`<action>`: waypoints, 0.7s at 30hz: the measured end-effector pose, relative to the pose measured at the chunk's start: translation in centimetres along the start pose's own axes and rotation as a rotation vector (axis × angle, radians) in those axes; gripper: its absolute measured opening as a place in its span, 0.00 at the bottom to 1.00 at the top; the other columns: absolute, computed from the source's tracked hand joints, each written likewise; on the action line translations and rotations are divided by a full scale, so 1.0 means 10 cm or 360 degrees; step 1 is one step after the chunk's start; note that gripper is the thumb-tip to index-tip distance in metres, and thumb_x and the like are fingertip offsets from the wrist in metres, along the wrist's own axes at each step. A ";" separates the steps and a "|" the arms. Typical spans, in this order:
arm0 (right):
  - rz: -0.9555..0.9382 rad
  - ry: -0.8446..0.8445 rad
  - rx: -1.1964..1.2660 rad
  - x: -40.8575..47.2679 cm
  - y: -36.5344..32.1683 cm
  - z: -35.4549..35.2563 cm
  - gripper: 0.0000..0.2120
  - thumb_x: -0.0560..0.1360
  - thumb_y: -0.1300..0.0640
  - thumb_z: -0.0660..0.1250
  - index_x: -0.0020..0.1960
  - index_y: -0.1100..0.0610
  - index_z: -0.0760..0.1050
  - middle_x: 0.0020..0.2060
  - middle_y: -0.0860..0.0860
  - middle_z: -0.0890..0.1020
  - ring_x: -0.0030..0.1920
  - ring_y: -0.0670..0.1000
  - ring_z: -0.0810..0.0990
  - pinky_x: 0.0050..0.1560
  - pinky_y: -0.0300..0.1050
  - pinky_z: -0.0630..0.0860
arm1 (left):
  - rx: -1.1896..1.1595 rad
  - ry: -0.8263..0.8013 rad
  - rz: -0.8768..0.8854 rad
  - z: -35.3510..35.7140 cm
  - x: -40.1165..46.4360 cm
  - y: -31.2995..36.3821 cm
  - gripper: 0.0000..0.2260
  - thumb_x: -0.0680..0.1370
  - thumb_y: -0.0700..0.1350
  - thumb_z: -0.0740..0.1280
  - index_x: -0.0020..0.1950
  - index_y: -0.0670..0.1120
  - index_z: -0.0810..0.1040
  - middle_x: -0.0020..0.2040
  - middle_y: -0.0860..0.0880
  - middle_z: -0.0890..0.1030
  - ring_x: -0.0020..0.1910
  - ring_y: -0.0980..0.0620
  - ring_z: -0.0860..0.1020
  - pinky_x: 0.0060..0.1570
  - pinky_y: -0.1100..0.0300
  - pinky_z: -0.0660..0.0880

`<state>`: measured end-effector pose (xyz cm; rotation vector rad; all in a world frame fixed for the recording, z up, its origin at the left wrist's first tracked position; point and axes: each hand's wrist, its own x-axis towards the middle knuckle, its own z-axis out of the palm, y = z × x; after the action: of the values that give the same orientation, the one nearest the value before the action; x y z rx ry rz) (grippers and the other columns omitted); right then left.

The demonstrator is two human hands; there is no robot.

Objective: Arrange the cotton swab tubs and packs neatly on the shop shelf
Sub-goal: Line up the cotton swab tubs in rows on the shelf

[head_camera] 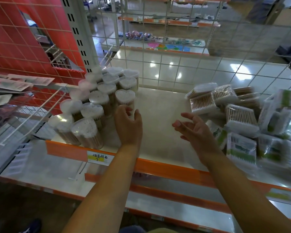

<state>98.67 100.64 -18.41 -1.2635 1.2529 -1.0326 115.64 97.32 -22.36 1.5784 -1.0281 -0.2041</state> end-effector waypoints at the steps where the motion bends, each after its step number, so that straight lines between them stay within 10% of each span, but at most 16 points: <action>1: -0.0001 0.0002 0.0000 0.00 0.00 0.00 0.30 0.62 0.46 0.67 0.62 0.53 0.67 0.47 0.51 0.82 0.46 0.40 0.79 0.46 0.35 0.73 | 0.0001 -0.0057 -0.0006 0.01 -0.01 0.01 0.07 0.73 0.40 0.68 0.42 0.44 0.70 0.39 0.47 0.72 0.38 0.52 0.70 0.38 0.64 0.66; 15: 0.0031 -0.0010 -0.0130 0.01 0.06 -0.07 0.31 0.62 0.42 0.67 0.63 0.50 0.66 0.51 0.50 0.81 0.53 0.45 0.78 0.55 0.44 0.74 | -0.0297 -0.0168 -0.0262 0.08 0.20 -0.11 0.02 0.75 0.37 0.65 0.47 0.42 0.75 0.43 0.45 0.76 0.43 0.53 0.72 0.37 0.77 0.65; 21: 0.0039 -0.0003 -0.0111 0.03 0.08 -0.06 0.33 0.62 0.43 0.68 0.64 0.52 0.66 0.51 0.51 0.81 0.52 0.45 0.79 0.53 0.41 0.74 | -0.0302 -0.0268 -0.0218 0.12 0.19 -0.14 0.05 0.76 0.41 0.64 0.50 0.42 0.76 0.45 0.43 0.78 0.44 0.51 0.74 0.43 0.62 0.68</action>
<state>98.03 100.40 -19.21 -1.2987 1.3094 -0.9776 116.70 95.05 -23.15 1.4768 -0.9987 -0.5212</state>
